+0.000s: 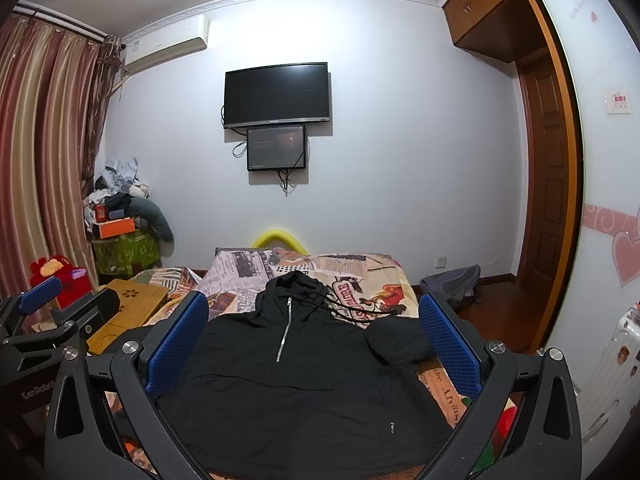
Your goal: Fold large clothes
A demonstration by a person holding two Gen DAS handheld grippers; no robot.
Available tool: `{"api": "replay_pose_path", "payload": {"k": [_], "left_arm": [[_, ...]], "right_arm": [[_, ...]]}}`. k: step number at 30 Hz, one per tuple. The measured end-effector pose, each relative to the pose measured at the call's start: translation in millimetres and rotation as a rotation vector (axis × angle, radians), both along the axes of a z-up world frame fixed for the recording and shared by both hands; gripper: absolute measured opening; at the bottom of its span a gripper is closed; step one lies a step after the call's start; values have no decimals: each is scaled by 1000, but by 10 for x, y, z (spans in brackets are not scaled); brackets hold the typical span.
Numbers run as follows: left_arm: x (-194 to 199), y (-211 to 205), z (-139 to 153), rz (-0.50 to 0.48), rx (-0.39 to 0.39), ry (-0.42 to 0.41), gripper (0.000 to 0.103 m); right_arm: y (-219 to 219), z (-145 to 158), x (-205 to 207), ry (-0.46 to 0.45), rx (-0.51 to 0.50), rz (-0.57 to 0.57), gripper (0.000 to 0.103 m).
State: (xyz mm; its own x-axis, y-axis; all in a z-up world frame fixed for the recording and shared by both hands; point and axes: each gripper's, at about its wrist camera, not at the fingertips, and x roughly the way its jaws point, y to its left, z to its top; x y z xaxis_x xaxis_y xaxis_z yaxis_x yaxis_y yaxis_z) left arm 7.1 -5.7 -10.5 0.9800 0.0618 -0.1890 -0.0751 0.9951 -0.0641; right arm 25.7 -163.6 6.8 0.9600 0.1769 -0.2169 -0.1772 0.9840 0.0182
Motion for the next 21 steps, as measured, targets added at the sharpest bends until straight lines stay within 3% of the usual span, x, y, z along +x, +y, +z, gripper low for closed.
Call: {"api": "replay_pose_path", "payload": {"k": [21], "left_arm": [[0, -43, -27, -7, 28, -6, 103]], "right_arm": [[-31, -29, 18, 13, 1, -8, 103]]}}
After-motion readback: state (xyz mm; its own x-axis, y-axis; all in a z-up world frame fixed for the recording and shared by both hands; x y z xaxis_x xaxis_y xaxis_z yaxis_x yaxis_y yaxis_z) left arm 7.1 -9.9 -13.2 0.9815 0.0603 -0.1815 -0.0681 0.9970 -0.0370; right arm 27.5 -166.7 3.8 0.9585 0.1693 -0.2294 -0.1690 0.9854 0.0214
